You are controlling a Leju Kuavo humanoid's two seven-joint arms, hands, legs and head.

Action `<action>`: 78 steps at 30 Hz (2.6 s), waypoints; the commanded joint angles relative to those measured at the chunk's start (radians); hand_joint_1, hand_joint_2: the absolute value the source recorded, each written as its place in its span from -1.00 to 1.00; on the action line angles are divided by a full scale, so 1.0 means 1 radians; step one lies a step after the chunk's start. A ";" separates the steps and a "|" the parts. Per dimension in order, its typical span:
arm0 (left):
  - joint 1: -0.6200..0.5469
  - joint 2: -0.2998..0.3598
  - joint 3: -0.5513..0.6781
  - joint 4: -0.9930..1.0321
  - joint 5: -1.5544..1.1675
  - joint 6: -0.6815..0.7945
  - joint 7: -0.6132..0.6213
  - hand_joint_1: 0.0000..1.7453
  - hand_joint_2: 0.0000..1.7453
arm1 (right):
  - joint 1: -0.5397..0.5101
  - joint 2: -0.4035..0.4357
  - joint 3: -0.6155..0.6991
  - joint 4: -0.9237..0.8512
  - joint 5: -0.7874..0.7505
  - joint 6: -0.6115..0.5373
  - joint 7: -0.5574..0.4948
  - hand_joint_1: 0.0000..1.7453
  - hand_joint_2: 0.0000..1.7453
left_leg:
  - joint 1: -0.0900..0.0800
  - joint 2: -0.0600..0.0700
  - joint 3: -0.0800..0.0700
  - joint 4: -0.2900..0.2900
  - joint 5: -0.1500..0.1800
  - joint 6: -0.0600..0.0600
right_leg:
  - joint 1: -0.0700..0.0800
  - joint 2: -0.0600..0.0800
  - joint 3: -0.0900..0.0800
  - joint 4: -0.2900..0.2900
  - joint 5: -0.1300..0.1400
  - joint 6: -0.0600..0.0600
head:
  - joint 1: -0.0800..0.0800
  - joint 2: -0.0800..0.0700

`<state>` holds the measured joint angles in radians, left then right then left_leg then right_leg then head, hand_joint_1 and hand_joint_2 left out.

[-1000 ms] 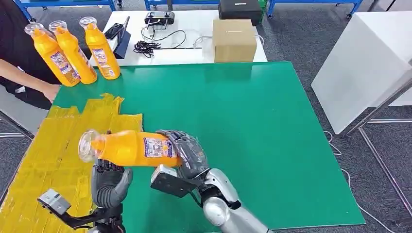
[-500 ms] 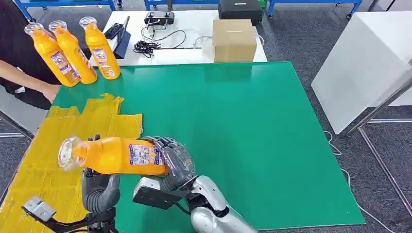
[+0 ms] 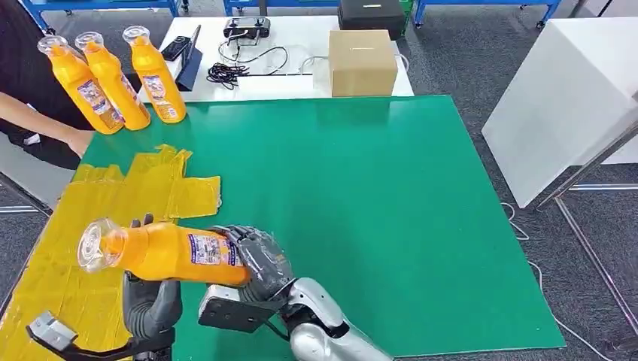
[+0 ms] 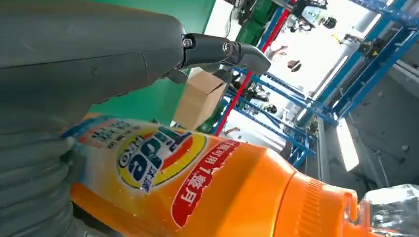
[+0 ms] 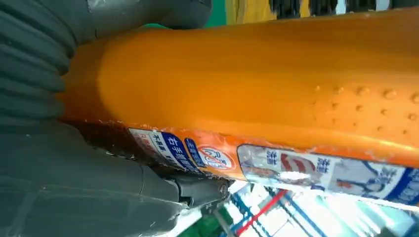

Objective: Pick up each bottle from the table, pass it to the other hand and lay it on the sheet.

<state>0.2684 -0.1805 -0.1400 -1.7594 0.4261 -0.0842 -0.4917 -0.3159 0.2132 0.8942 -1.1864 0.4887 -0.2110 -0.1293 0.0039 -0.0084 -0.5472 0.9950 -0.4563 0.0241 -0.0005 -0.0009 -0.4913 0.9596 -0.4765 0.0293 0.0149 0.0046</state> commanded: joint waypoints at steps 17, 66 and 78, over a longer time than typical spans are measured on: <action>-0.071 0.098 -0.110 0.067 -0.237 -0.121 0.046 -1.00 1.00 | -0.045 -0.016 0.062 0.161 0.032 0.085 0.027 1.00 1.00 | 0.000 -0.001 0.001 -0.001 0.001 0.000 | 0.000 -0.002 0.001 -0.001 0.000 0.000 | 0.000 0.000; -0.044 0.054 -0.022 0.029 -0.169 -0.120 0.006 1.00 1.00 | 0.028 -0.069 -0.016 0.051 0.053 -0.004 0.007 -1.00 -1.00 | 0.000 -0.001 0.000 0.000 0.000 0.000 | 0.000 -0.001 0.000 -0.001 0.000 0.000 | 0.000 0.000; -0.062 0.037 0.124 0.018 -0.867 0.462 -0.102 1.00 1.00 | 0.283 -0.177 -0.192 -0.364 0.110 -0.093 -0.080 -1.00 -1.00 | 0.000 -0.003 -0.001 0.000 0.000 -0.001 | 0.000 -0.004 0.001 -0.001 -0.001 0.000 | 0.000 0.000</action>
<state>0.2526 -0.1259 -0.1048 -1.7647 -0.0334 0.0444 -0.5513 -0.1620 0.1262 0.8155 -1.3086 0.5928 -0.2774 -0.1744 0.0037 -0.0083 -0.5478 0.9950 -0.4565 0.0240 -0.0006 -0.0010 -0.4922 0.9594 -0.4765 0.0293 0.0153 0.0046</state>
